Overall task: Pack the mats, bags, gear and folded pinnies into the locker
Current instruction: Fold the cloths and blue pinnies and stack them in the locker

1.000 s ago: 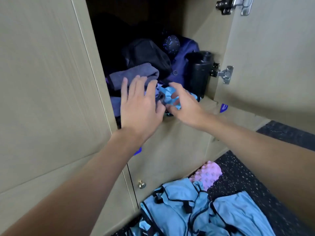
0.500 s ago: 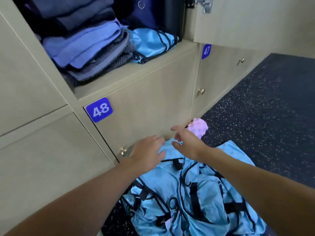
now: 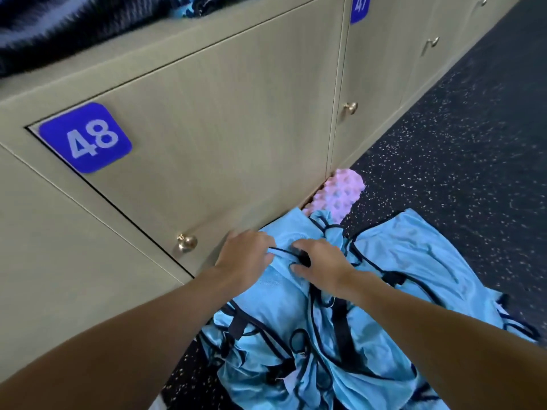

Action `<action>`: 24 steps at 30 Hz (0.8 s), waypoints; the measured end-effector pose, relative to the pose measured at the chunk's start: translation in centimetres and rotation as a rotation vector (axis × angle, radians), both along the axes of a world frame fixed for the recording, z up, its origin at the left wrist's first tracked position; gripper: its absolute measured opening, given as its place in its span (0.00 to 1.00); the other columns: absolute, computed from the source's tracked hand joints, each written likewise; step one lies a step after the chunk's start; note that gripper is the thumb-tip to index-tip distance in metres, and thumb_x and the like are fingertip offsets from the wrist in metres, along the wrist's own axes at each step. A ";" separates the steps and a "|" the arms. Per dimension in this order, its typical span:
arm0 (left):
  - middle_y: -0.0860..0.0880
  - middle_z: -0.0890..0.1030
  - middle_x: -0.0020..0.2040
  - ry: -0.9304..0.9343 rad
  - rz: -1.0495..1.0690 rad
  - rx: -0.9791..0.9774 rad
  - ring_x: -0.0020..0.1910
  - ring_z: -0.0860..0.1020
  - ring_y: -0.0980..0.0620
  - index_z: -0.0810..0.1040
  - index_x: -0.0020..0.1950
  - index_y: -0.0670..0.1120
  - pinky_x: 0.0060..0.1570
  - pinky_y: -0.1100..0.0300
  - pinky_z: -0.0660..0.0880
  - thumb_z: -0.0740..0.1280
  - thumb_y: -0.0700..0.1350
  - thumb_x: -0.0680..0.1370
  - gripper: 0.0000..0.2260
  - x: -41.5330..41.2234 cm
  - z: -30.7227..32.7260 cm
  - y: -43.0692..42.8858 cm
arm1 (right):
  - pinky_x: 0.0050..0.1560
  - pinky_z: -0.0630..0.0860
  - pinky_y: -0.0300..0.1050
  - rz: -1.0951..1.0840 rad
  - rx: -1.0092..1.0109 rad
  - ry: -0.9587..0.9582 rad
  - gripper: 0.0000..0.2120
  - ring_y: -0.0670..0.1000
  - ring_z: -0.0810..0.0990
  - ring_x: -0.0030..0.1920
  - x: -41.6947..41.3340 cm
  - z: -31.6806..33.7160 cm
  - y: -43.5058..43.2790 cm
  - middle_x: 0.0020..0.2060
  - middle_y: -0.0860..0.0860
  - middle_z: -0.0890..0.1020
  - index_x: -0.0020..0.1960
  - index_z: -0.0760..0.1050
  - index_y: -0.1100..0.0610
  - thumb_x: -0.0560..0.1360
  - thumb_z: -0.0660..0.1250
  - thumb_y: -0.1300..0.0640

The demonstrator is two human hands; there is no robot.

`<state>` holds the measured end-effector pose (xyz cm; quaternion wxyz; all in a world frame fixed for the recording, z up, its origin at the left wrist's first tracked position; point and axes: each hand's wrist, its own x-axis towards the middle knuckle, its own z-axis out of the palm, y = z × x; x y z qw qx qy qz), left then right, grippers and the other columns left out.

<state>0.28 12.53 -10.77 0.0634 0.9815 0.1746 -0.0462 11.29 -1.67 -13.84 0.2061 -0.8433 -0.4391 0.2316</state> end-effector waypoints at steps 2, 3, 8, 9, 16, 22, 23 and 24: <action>0.49 0.81 0.44 -0.077 0.011 -0.123 0.49 0.79 0.43 0.81 0.51 0.47 0.53 0.51 0.71 0.65 0.45 0.79 0.06 0.2 1.7 -0.2 | 0.50 0.70 0.50 -0.015 0.056 -0.038 0.04 0.57 0.76 0.49 0.1 1.2 -0.1 0.40 0.48 0.76 0.46 0.74 0.53 0.77 0.65 0.53; 0.47 0.83 0.44 -0.120 0.019 -0.185 0.47 0.79 0.42 0.82 0.51 0.46 0.51 0.50 0.73 0.66 0.44 0.79 0.06 0.3 2.7 -0.3 | 0.48 0.69 0.50 -0.026 0.087 -0.044 0.07 0.56 0.75 0.46 0.2 2.1 -0.3 0.37 0.48 0.75 0.42 0.71 0.52 0.78 0.64 0.54; 0.44 0.82 0.41 -0.297 0.028 -0.328 0.42 0.78 0.43 0.82 0.47 0.44 0.46 0.49 0.74 0.68 0.44 0.79 0.05 1.0 10.0 -2.0 | 0.37 0.62 0.47 -0.091 0.243 -0.017 0.12 0.53 0.68 0.35 1.2 8.3 -1.5 0.30 0.47 0.70 0.38 0.67 0.53 0.81 0.60 0.58; 0.44 0.81 0.40 -0.323 0.018 -0.333 0.41 0.77 0.43 0.81 0.46 0.42 0.45 0.49 0.73 0.68 0.43 0.79 0.06 0.9 11.6 -2.5 | 0.37 0.61 0.46 -0.093 0.265 -0.018 0.14 0.53 0.68 0.35 1.4 9.9 -1.9 0.29 0.46 0.69 0.36 0.66 0.53 0.81 0.60 0.59; 0.55 0.79 0.35 -0.526 -0.027 -0.288 0.33 0.74 0.60 0.83 0.45 0.46 0.36 0.64 0.69 0.68 0.41 0.78 0.04 -1.5 23.9 -6.6 | 0.32 0.67 0.40 -0.093 0.384 -0.072 0.12 0.53 0.70 0.33 -0.1 23.0 -5.9 0.29 0.50 0.71 0.39 0.70 0.57 0.81 0.60 0.59; 0.50 0.81 0.37 -0.582 -0.035 -0.192 0.38 0.76 0.52 0.83 0.45 0.44 0.39 0.58 0.70 0.68 0.41 0.77 0.05 -6.1 31.2 -9.9 | 0.32 0.64 0.33 0.005 0.485 -0.242 0.07 0.48 0.69 0.33 -3.7 32.3 -11.0 0.31 0.45 0.71 0.47 0.76 0.61 0.81 0.62 0.61; 0.50 0.80 0.36 -0.609 -0.022 -0.183 0.36 0.75 0.52 0.83 0.43 0.44 0.38 0.58 0.68 0.68 0.41 0.77 0.05 -6.9 32.1 -10.3 | 0.32 0.64 0.32 0.009 0.502 -0.247 0.06 0.46 0.68 0.32 -4.5 33.5 -11.7 0.31 0.46 0.72 0.47 0.76 0.62 0.81 0.63 0.61; 0.50 0.79 0.35 -0.648 -0.003 -0.190 0.35 0.75 0.52 0.82 0.42 0.45 0.37 0.58 0.68 0.68 0.41 0.78 0.06 -7.6 33.0 -10.6 | 0.32 0.64 0.34 0.007 0.525 -0.240 0.06 0.45 0.68 0.31 -5.1 34.5 -12.4 0.31 0.48 0.74 0.47 0.77 0.63 0.80 0.64 0.61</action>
